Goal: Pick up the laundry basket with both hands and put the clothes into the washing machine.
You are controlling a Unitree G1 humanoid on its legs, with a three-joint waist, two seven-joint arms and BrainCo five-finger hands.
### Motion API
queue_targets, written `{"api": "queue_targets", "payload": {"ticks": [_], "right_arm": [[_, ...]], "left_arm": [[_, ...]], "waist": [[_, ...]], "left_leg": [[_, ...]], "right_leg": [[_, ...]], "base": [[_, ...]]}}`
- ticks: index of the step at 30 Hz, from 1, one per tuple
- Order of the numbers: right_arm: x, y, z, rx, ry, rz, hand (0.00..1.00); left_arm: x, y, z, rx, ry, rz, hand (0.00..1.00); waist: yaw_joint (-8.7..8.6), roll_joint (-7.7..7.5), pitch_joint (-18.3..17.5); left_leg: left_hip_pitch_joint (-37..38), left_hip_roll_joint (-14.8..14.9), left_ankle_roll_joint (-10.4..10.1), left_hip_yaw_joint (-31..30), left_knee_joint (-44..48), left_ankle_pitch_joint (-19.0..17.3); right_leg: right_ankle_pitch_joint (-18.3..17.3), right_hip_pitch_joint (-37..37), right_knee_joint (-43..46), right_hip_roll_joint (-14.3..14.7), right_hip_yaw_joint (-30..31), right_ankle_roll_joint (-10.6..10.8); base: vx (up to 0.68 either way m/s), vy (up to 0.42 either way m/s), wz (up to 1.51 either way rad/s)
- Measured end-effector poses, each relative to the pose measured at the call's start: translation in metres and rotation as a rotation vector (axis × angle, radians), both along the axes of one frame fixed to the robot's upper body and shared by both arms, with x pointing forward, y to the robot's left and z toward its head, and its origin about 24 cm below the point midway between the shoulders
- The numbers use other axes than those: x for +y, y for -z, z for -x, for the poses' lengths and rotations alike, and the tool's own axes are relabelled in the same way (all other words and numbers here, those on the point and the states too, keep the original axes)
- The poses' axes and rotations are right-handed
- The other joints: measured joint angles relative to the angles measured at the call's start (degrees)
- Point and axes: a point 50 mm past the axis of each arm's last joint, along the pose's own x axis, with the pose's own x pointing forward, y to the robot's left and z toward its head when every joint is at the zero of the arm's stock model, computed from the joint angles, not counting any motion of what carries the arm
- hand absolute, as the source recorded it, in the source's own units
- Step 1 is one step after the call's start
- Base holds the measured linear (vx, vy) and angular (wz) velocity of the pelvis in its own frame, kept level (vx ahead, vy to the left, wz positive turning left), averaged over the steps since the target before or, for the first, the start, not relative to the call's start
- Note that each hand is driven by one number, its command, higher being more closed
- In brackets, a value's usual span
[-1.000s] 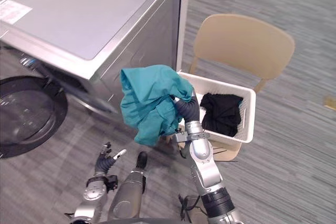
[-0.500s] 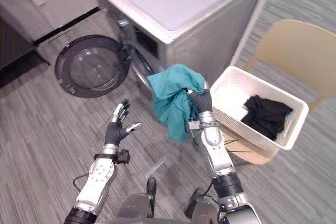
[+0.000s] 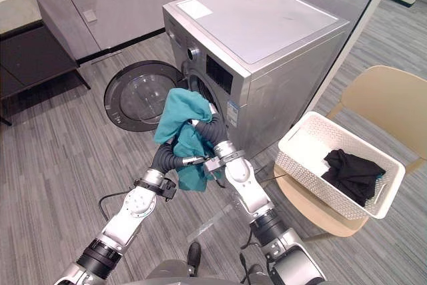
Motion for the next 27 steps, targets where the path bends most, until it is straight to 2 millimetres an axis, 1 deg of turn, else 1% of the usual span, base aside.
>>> {"api": "queue_targets", "payload": {"ticks": [1,2,3,5,6,8,11,14,16,18,19,21,23,26,27], "right_arm": [[0.004,0.001,0.002,0.011,-0.022,-0.010,1.00],[0.004,0.001,0.002,0.017,-0.023,-0.018,1.00],[0.003,0.001,0.002,0.032,-0.027,-0.038,0.00],[0.004,0.002,0.002,0.053,-0.038,-0.065,0.00],[0.008,0.004,0.005,0.068,-0.063,-0.071,0.00],[0.013,0.005,0.008,0.072,-0.088,-0.073,0.00],[0.015,0.005,0.011,0.064,-0.103,-0.073,0.00],[0.014,0.002,0.012,0.042,-0.105,-0.059,0.00],[0.009,0.002,0.015,0.015,-0.091,-0.030,0.00],[0.003,0.005,0.018,0.003,-0.065,-0.015,0.00],[-0.001,0.007,0.019,0.001,-0.044,0.003,0.00],[-0.011,0.012,0.023,-0.027,0.010,0.064,0.00],[-0.020,0.017,0.029,-0.055,0.049,0.136,0.00],[-0.053,0.032,0.037,-0.052,0.191,0.255,0.00],[-0.068,0.041,0.040,-0.031,0.254,0.304,0.00]], "left_arm": [[0.001,-0.001,-0.002,-0.003,-0.017,-0.001,1.00],[0.002,-0.001,-0.002,-0.007,-0.019,-0.009,1.00],[0.002,-0.001,-0.002,-0.009,-0.025,-0.009,1.00],[0.002,-0.001,-0.003,-0.018,-0.043,-0.018,1.00],[0.004,0.001,-0.004,-0.016,-0.064,-0.017,1.00],[0.005,0.002,-0.004,-0.012,-0.079,-0.017,1.00],[0.007,0.001,-0.005,-0.015,-0.095,-0.012,1.00],[0.009,0.000,-0.006,-0.018,-0.108,-0.006,1.00],[0.006,0.000,-0.005,-0.015,-0.104,0.008,1.00],[0.002,0.003,-0.002,0.001,-0.104,0.034,1.00],[0.003,0.007,0.000,0.018,-0.119,0.051,1.00],[0.009,0.012,0.003,0.047,-0.173,0.100,1.00],[0.023,0.016,0.005,0.069,-0.242,0.129,1.00],[0.049,0.022,0.011,0.093,-0.363,0.169,1.00],[0.059,0.027,0.015,0.110,-0.404,0.180,1.00]], "waist": [[0.01,-0.22,-0.21],[0.02,-0.28,-0.28],[0.08,-0.20,-0.57],[0.04,-0.31,-0.95],[0.02,-0.35,-1.54],[0.01,-0.35,-1.86],[0.00,-0.35,-1.95],[0.06,-0.43,-2.00],[-0.01,-0.48,-2.06],[-0.20,-0.54,-2.13],[-0.33,-0.55,-2.46],[-1.10,-0.56,-2.46],[-1.63,-0.55,-2.47],[-1.70,-0.55,-2.47],[-1.89,-0.55,-2.46]], "left_leg": [[0.02,0.33,-0.62,-0.03,-0.34,0.52],[0.22,0.51,-0.60,-0.04,-0.78,0.96],[0.61,0.81,-0.62,-0.20,-1.66,1.26],[0.80,1.55,-0.62,-0.19,-1.83,1.26],[0.91,2.13,-0.64,-0.06,-1.82,1.24],[1.32,2.45,-0.66,0.09,-1.82,1.20],[1.45,3.08,-0.98,0.43,-1.86,0.96],[1.45,3.49,-1.02,1.45,-1.90,0.97],[1.45,3.53,-1.02,1.86,-1.98,0.97],[1.67,3.39,-1.05,2.33,-2.41,1.06],[1.83,3.32,-0.95,2.80,-2.99,1.41],[2.09,3.31,-0.81,3.13,-3.25,1.53],[2.61,3.33,-0.80,3.65,-3.56,1.55],[3.12,3.27,-0.78,4.62,-3.80,1.52],[3.10,3.18,-0.77,4.63,-3.89,1.50]], "right_leg": [[0.25,0.00,-0.48,0.45,0.11,-0.38],[0.35,0.00,-0.64,0.75,0.20,-0.52],[0.33,0.00,-0.75,1.40,0.21,-0.63],[0.25,-0.03,-0.73,2.17,0.50,-0.95],[0.20,-0.13,-0.67,2.55,0.84,-1.07],[-0.02,-0.13,-0.33,2.74,1.17,-1.32],[-0.14,-0.48,0.26,3.16,1.63,-1.47],[-0.31,-1.43,1.16,3.35,2.74,-1.72],[-0.51,-2.22,1.95,3.30,3.42,-1.90],[-0.59,-2.72,2.57,3.25,3.84,-2.22],[-0.58,-3.11,2.63,3.32,4.12,-2.27],[-0.57,-3.16,2.72,3.44,4.30,-2.28],[-0.60,-3.16,2.72,3.56,4.88,-2.26],[-0.67,-3.17,2.57,3.63,5.76,-2.16],[-0.71,-3.20,2.50,3.58,5.77,-2.09]], "base": [[-0.04,-0.073,-0.09],[-0.06,-0.085,-0.05],[-0.05,-0.056,-0.04],[-0.08,-0.080,-0.08],[-0.06,-0.070,-0.11],[-0.05,-0.060,-0.11],[-0.05,-0.049,-0.08],[-0.03,-0.040,-0.20],[-0.01,-0.023,-0.15],[0.02,-0.012,-0.11],[0.05,0.003,-0.15],[0.06,-0.003,-0.10],[0.08,-0.012,-0.15],[0.06,-0.006,-0.13],[0.06,0.001,-0.01]]}}
